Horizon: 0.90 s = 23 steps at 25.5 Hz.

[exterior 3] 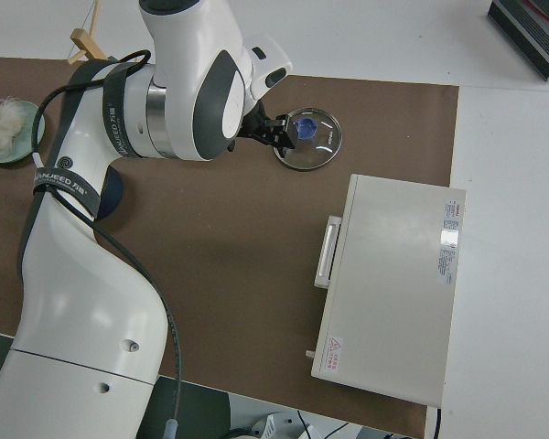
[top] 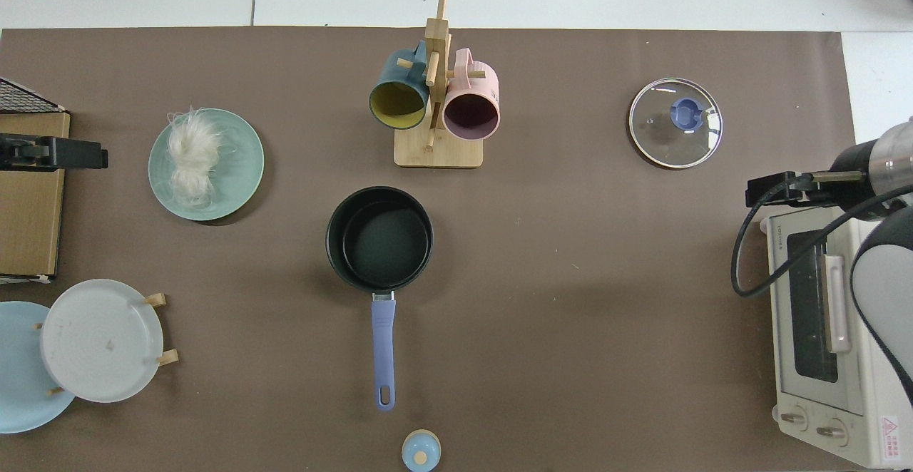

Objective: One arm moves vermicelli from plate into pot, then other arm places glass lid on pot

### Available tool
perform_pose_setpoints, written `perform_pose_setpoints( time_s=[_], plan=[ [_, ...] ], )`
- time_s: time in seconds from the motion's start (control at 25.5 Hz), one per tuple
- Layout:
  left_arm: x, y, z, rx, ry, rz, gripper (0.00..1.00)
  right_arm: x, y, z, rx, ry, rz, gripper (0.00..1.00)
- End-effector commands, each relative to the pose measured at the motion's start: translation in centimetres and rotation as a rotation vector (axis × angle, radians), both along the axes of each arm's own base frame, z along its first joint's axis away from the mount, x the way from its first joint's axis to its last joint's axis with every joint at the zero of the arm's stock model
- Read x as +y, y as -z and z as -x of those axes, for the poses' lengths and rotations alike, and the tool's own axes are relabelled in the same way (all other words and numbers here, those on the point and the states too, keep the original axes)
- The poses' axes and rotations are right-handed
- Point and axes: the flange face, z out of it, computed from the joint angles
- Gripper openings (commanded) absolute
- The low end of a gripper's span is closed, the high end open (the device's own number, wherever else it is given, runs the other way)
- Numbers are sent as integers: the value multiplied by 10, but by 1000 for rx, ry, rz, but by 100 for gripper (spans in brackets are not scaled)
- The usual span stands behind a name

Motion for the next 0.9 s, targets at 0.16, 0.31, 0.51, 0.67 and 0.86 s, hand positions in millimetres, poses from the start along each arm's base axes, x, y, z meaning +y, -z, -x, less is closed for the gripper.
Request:
perform_pose_setpoints(
  time_s=[0.16, 0.31, 0.51, 0.67, 0.86],
  plan=[
    [0, 72, -72, -47, 9, -4, 100, -22, 1, 7, 61, 2, -3, 99],
    [3, 117, -86, -16, 10, -8, 100, -22, -9, -29, 61, -1, -4, 99],
    [0, 190, -94, 35, 7, -8, 100, -22, 20, -109, 44, -3, -6, 99],
    [-6, 238, -93, 55, 12, -11, 100, -26, 74, -158, 57, 0, -2, 99],
    [2, 249, -90, 65, -2, -9, 100, -31, 144, -191, 48, 3, 0, 99]
  ],
)
